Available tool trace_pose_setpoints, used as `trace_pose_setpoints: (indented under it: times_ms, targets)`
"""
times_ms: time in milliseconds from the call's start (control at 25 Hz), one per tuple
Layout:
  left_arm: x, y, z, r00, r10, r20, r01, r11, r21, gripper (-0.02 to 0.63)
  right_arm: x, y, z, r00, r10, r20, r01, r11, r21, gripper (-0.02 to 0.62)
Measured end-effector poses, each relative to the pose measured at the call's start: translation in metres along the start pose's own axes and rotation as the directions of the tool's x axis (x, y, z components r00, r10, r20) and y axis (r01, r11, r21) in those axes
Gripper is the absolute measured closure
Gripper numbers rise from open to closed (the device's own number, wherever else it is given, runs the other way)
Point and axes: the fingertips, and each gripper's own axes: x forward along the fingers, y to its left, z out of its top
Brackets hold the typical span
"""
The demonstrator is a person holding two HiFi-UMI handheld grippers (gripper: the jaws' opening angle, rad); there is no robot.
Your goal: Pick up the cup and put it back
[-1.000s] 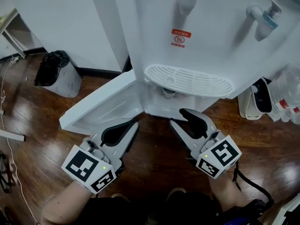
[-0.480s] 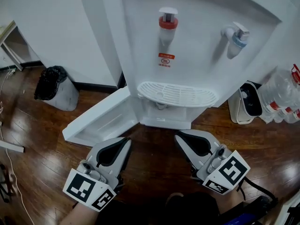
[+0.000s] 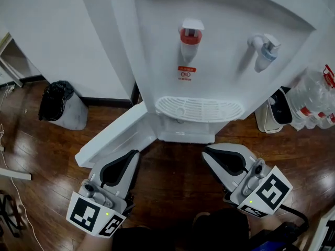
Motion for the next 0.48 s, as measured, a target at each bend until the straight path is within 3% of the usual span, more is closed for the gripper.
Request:
trace_pose_setpoints:
  times_ms: [200, 320, 480]
  targets:
    - [-0.006, 0.012, 0.058, 1.0, -0.007, -0.029, 0.01, 0.996, 0.093, 0.479, 0.003, 0.007, 0.055, 1.0, -0.023, -0.019, 0.024, 0.999, 0.038, 0.594]
    - [-0.017, 0.009, 0.108, 1.0, -0.01, -0.018, 0.011, 0.999, 0.047, 0.471, 0.003, 0.012, 0.113, 0.999, -0.025, -0.029, 0.027, 0.996, 0.079, 0.594]
    - [-0.035, 0.0, 0.202, 1.0, 0.026, -0.005, -0.027, 0.999, -0.021, 0.465, -0.005, 0.024, 0.207, 0.999, -0.012, -0.05, 0.016, 0.996, 0.09, 0.594]
